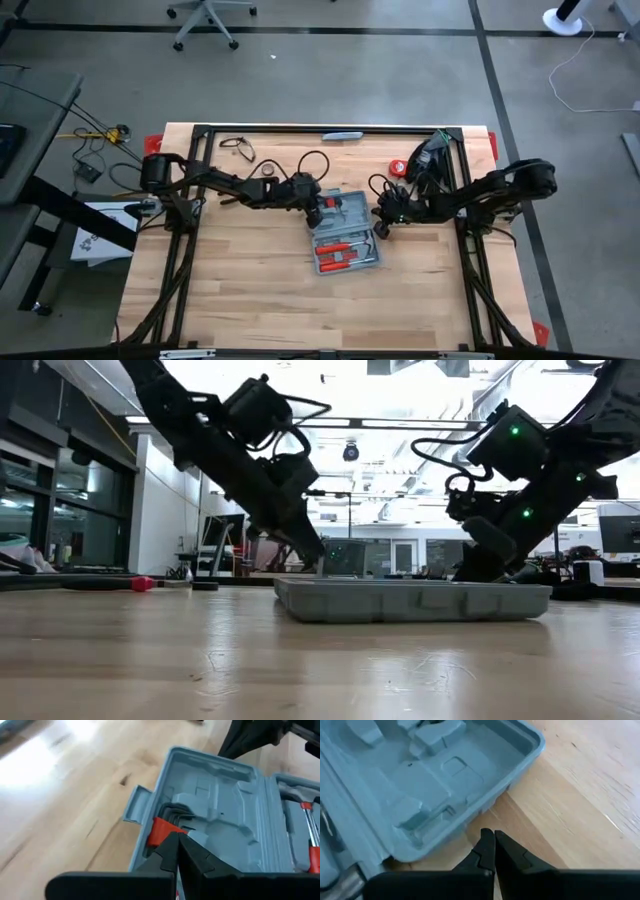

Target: Prefit tool cases

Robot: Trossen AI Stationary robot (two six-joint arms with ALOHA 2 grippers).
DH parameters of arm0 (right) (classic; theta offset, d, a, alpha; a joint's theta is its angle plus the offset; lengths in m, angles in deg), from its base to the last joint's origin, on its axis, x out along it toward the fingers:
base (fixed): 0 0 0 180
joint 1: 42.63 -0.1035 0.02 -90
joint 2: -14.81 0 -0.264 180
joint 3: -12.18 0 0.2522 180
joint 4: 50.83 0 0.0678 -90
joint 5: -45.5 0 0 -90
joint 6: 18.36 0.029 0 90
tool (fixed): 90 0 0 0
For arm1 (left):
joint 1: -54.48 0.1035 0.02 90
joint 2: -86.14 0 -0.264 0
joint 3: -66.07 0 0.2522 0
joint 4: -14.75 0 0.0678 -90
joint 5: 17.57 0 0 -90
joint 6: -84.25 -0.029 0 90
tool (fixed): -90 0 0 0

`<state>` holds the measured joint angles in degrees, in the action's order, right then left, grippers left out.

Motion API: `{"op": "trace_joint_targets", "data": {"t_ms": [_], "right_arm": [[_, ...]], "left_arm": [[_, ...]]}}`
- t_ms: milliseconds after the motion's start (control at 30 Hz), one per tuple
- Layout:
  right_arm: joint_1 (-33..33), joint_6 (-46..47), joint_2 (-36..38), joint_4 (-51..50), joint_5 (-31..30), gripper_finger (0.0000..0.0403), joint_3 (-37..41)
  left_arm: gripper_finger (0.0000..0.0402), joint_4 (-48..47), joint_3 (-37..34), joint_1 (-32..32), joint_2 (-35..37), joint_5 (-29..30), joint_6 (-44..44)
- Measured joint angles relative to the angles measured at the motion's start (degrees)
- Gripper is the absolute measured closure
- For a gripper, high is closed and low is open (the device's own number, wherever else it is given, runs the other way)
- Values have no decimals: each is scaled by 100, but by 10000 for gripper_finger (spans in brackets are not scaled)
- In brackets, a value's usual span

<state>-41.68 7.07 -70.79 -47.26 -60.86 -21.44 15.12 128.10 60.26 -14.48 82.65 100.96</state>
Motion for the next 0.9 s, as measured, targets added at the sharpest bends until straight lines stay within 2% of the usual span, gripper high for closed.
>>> {"op": "trace_joint_targets", "data": {"t_ms": [200,300,467,667,900], "right_arm": [[0,2,-179,270,-7,403,-2],[1,10,-186,320,23,403,0],[-12,22,-192,381,50,403,2],[-35,17,-192,378,55,403,2],[-37,-69,-190,317,-20,403,2]], "left_arm": [[402,39,384,69,-383,-128,-320],[402,-3,584,149,-626,-378,-441],[402,-483,817,278,-1023,-566,-393],[402,-654,857,280,-962,-571,-526],[402,-874,861,240,-357,-606,-733]]}}
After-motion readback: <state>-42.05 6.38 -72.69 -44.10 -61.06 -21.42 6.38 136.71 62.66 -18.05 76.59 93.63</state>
